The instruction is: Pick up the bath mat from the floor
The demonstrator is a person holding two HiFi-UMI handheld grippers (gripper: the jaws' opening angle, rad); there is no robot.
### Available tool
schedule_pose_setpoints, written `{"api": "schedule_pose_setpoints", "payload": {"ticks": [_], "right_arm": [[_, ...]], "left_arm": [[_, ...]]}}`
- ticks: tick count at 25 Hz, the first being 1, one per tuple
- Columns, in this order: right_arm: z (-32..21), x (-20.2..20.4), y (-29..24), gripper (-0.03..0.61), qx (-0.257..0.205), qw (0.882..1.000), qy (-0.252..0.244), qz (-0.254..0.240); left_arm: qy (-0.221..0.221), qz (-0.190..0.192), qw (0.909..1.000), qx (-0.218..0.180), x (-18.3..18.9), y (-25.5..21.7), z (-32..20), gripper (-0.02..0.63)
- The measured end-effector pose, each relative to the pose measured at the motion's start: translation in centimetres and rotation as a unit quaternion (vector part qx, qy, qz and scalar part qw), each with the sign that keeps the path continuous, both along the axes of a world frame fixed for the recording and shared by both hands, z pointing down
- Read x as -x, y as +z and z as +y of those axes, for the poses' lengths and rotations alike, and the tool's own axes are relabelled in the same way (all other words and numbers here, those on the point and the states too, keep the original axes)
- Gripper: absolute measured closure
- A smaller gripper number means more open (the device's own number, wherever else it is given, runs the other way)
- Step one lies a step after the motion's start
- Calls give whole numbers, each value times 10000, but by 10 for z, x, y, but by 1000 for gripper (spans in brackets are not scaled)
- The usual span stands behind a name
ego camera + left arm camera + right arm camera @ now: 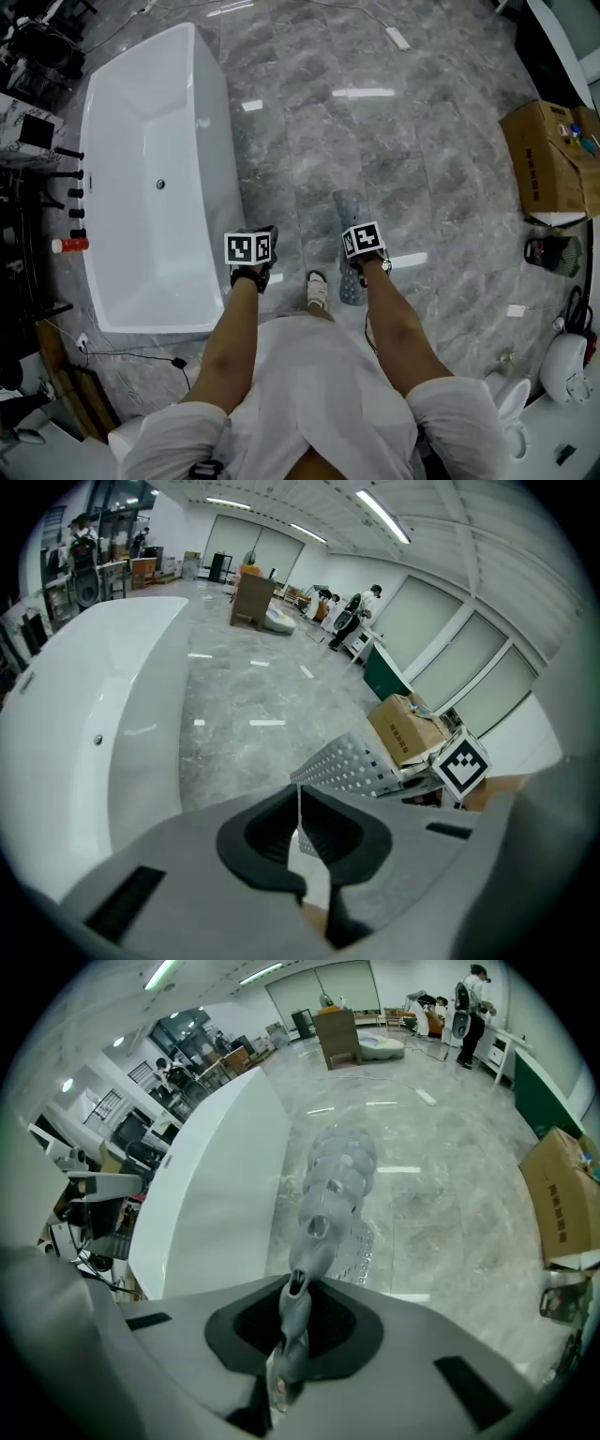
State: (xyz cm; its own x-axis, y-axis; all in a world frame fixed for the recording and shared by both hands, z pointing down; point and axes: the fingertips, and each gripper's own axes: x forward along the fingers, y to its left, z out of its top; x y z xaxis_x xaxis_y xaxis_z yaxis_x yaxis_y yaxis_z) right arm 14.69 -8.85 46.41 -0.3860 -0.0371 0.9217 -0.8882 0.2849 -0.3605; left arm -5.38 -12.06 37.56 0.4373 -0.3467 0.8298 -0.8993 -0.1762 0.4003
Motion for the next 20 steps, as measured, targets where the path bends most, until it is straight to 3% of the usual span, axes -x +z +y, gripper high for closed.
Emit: {"api": "schedule_pose_setpoints", "payload": {"ticks": [7,20], "right_arm": [[-12,-13,-36,532,-122,9999,-90,76],[-19,27,-73,532,-100,9996,-248,17]], "left_arm": [[-168,159,9997,-103,7,-26,-3,595],[-353,261,9989,147,56,-27,6,595]]}}
